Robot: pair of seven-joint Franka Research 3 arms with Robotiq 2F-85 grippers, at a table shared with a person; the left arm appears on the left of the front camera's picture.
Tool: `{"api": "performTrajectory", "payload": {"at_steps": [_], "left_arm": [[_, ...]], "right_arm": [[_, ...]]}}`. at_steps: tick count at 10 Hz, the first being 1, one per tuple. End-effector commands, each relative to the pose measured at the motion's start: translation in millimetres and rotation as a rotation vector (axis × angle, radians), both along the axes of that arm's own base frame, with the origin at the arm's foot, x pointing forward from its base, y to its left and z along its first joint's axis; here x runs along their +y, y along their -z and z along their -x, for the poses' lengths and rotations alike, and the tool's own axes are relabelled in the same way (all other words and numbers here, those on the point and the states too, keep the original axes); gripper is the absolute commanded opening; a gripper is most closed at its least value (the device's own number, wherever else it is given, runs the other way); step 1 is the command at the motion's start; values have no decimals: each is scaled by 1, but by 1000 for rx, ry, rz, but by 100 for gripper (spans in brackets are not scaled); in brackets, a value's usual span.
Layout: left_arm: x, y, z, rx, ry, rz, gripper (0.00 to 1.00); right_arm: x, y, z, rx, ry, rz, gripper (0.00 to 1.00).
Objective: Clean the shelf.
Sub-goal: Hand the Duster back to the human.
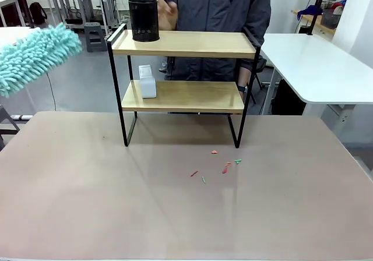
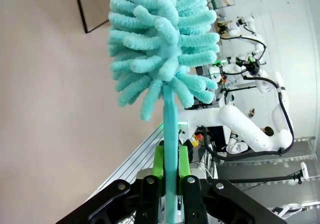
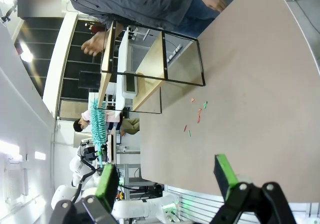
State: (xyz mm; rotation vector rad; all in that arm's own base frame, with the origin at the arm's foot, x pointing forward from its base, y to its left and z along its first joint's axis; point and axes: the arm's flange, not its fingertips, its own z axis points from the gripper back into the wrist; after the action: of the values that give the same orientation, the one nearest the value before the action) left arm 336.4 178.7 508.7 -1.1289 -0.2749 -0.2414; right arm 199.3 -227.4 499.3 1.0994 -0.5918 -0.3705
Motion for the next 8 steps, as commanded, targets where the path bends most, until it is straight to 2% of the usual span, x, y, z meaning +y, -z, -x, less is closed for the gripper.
{"api": "performTrajectory", "payload": {"at_steps": [1, 2, 3, 4, 5, 7, 8], "left_arm": [[-5, -44, 22, -163, 106, 127, 12], [-16, -79, 43, -282, 210, 183, 12], [-38, -104, 67, -348, 383, 171, 12], [-58, -111, 78, -342, 490, 115, 12], [-93, -114, 85, -263, 721, 14, 12], [-160, -95, 70, -49, 995, -165, 12], [-196, -80, 56, 40, 1110, -233, 12]], "right_arm": [[12, -43, -11, -120, -44, 26, 100], [42, -91, -29, -213, -113, 75, 100], [83, -129, -44, -276, -213, 131, 100], [110, -144, -49, -307, -281, 153, 100], [150, -153, -52, -333, -373, 188, 100], [193, -135, -35, -342, -530, 173, 100], [192, -119, -18, -322, -590, 154, 100]]}}
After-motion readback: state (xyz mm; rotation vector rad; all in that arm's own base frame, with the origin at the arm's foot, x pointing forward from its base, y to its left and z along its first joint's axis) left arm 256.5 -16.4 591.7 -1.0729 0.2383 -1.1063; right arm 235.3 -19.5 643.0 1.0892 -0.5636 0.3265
